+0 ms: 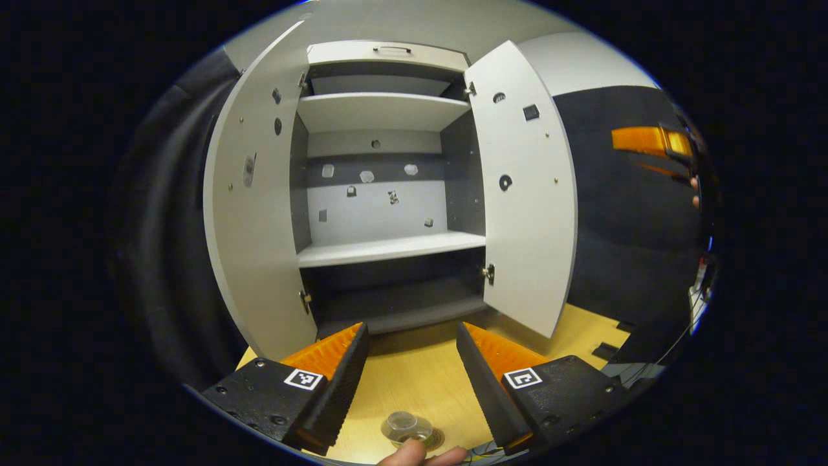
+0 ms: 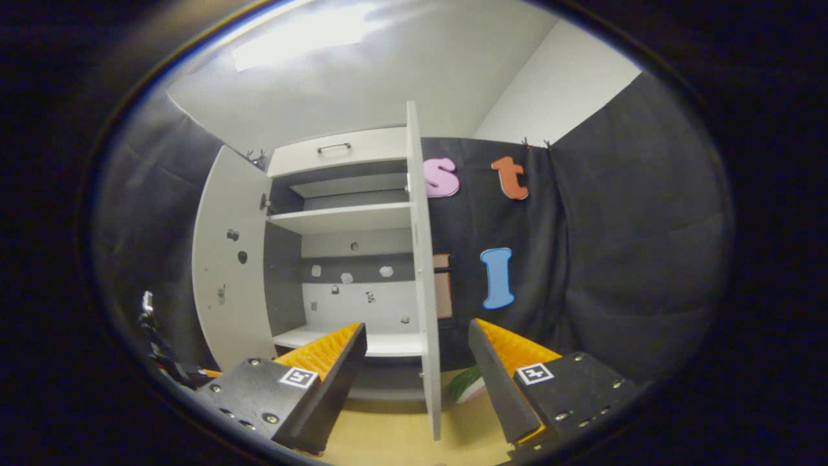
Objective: Grasp the bottle in the cabinet with the left hand and place it on the coaster, then close the right door with the right hand and the left door with the left hand.
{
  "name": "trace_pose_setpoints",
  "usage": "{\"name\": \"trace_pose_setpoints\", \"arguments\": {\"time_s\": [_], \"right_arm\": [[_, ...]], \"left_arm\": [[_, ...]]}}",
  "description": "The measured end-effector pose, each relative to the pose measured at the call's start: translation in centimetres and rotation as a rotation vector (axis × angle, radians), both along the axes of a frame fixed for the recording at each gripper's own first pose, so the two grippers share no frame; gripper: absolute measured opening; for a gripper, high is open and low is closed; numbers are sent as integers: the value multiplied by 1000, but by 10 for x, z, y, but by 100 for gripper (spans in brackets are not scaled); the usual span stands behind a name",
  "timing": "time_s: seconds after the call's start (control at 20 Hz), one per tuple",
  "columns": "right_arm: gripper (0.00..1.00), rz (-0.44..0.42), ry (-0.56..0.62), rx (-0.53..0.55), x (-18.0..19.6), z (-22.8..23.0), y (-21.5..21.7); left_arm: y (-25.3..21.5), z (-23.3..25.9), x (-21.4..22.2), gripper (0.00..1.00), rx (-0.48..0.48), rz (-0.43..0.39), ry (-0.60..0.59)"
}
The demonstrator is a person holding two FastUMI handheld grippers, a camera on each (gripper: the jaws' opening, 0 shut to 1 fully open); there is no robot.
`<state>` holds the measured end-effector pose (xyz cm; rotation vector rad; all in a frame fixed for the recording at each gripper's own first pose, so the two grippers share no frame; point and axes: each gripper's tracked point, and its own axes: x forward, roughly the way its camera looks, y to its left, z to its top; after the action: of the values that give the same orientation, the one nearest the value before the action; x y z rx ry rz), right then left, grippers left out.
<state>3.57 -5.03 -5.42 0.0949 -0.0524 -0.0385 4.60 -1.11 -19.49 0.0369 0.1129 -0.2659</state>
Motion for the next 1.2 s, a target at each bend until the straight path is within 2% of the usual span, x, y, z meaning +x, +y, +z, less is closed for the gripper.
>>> {"name": "trace_pose_setpoints", "arguments": {"time_s": [0.15,0.25,0.3,0.4,0.55,0.6,0.7,0.85,0.95,1.0,1.2], "right_arm": [[92,-52,12,-64,7,7,-46],[95,-95,39,-104,14,9,-76],[92,-119,52,-116,17,9,-92],[96,-155,81,-119,25,4,-112],[93,-176,120,-98,39,-5,-131],[96,-176,127,-95,45,-7,-134],[93,-176,145,-92,61,-12,-141],[96,-210,191,-93,87,-20,-151],[93,-200,219,-100,114,-20,-145],[96,-191,222,-107,129,-18,-140],[96,-151,254,-131,172,-16,-118]], "left_arm": [[-3,45,5,87,-24,-8,-20],[-2,65,5,87,-32,-13,-24],[-1,78,4,87,-33,-11,-35],[8,101,4,86,-33,5,-63],[22,126,-3,87,-65,31,-64],[28,134,-6,86,-83,37,-68],[42,146,-10,86,-104,53,-73],[71,159,-12,87,-102,95,-103],[86,163,-12,85,-114,116,-125],[97,156,-15,86,-111,136,-120],[133,143,-22,86,-69,209,-98]]}}
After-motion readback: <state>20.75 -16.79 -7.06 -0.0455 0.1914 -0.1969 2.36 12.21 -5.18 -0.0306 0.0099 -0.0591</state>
